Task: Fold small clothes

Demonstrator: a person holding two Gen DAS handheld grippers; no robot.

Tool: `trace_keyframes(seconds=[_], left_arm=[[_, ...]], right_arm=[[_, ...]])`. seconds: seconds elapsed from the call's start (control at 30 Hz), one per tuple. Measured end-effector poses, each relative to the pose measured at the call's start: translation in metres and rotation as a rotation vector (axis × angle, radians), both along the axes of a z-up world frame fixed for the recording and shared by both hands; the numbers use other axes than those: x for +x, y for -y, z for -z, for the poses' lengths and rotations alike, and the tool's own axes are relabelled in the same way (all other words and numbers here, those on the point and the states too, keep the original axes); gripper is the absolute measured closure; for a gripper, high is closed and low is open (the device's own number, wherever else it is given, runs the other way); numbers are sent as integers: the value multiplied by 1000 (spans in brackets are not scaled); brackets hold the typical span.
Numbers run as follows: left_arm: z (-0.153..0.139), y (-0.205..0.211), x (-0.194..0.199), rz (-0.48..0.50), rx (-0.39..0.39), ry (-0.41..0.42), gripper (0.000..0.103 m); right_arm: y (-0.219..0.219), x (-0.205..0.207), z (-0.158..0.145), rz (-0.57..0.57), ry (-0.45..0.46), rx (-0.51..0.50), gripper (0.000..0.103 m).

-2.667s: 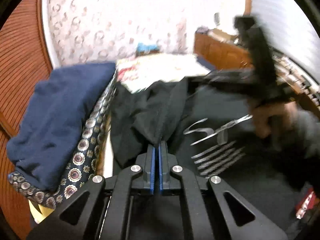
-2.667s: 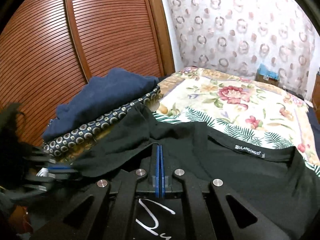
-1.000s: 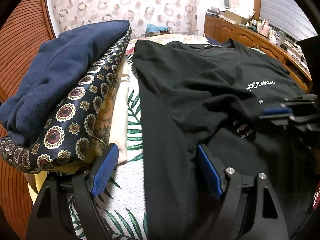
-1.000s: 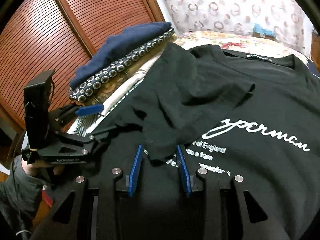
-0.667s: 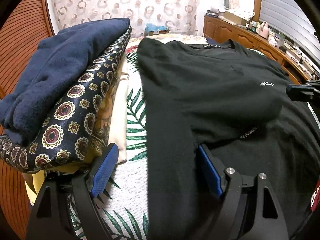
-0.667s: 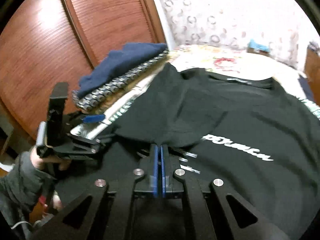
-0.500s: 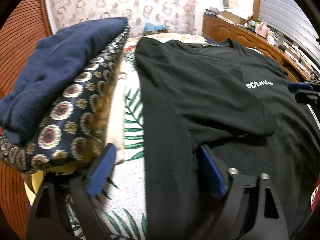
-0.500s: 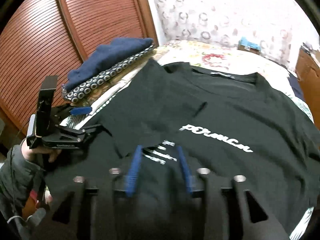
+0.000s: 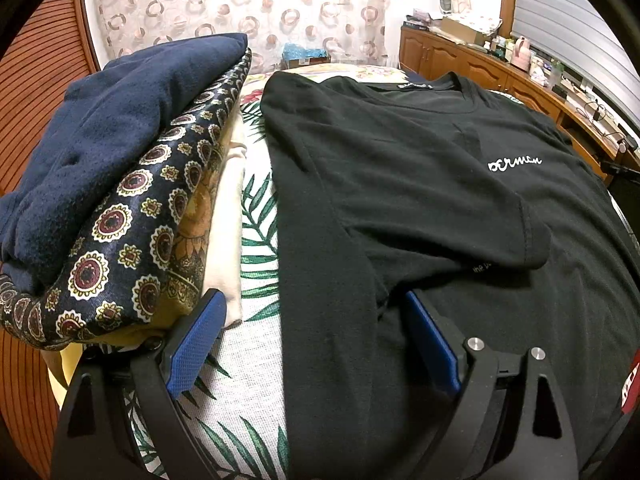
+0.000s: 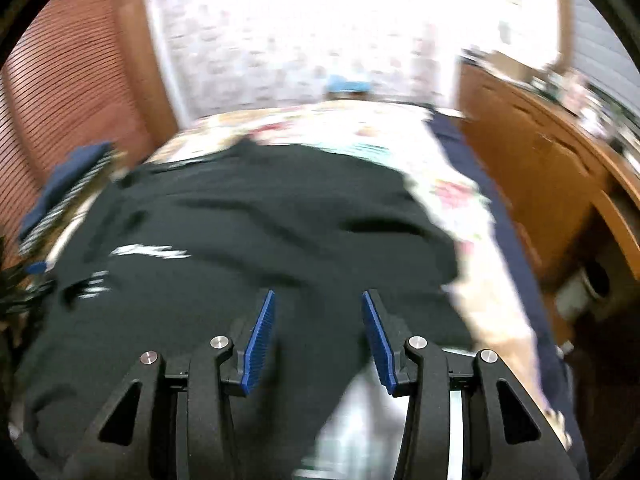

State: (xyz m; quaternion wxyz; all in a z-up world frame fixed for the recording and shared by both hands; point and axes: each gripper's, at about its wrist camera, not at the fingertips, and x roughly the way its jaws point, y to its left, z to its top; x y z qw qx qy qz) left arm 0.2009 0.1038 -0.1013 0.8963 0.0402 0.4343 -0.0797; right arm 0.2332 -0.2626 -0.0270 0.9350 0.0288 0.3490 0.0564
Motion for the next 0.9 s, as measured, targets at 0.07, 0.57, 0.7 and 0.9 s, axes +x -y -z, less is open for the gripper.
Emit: trace_keyframes(seconds=[0.07, 0.57, 0.7, 0.9], left_arm=[[0, 0, 0, 0, 0, 0, 12], [-54, 37, -19, 35, -24, 152, 12], [-61, 60, -16, 95, -35, 170, 12], [-56, 89, -12, 164, -33, 157, 12]], right_arm=[[23, 7, 11, 47, -31, 23, 56], [65, 33, 17, 5, -60, 106, 94], [54, 31, 5, 29, 20, -32, 97], [39, 36, -17, 17, 129, -102, 96]])
